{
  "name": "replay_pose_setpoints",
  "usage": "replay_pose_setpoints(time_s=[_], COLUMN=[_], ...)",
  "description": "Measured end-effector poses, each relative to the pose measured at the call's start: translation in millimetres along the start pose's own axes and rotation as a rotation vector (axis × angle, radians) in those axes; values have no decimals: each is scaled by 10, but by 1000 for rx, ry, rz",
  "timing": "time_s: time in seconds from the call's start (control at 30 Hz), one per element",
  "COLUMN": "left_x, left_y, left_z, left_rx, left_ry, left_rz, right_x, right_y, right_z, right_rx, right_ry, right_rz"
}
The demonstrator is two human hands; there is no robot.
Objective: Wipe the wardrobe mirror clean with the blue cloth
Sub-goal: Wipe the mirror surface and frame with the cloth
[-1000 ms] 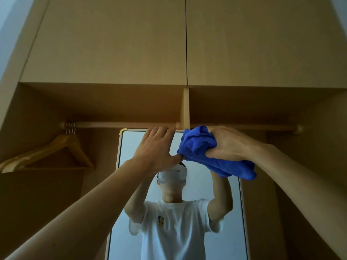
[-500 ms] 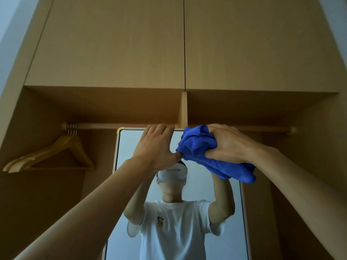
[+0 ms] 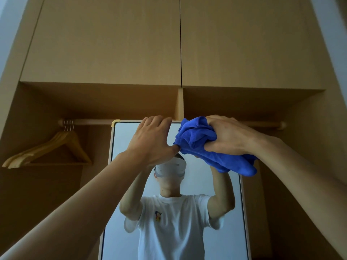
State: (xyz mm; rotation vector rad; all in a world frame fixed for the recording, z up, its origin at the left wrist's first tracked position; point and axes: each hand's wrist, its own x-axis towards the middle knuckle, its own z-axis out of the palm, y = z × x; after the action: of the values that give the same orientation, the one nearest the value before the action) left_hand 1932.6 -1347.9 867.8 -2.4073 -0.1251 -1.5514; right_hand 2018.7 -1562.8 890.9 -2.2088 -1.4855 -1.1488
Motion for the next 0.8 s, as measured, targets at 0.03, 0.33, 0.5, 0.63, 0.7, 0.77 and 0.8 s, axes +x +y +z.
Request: replay_pose_setpoints(time_s=[0.03, 0.33, 0.5, 0.63, 0.7, 0.77, 0.8], left_x=[-3, 6, 87, 94, 65, 38, 26], left_y=[4, -47, -140, -254, -338, -454, -508], left_z=[-2, 62, 19, -25, -63, -118, -138], left_rx=[-4, -26, 15, 61, 74, 100, 99], left_ry=[-6, -24, -17, -49, -52, -50, -54], left_rz=[-3, 6, 19, 11, -49, -108, -119], right_x=[1, -25, 134, 256, 276, 282, 283], right_y=[-3, 103, 270, 386, 443, 489, 503], right_z=[2, -85, -300, -442, -475, -475, -468], right_rx=[10, 101, -10, -2, -6, -19, -26], right_ry=[-3, 167, 267, 287, 275, 254, 244], right_rz=[6, 94, 248, 331, 372, 385, 387])
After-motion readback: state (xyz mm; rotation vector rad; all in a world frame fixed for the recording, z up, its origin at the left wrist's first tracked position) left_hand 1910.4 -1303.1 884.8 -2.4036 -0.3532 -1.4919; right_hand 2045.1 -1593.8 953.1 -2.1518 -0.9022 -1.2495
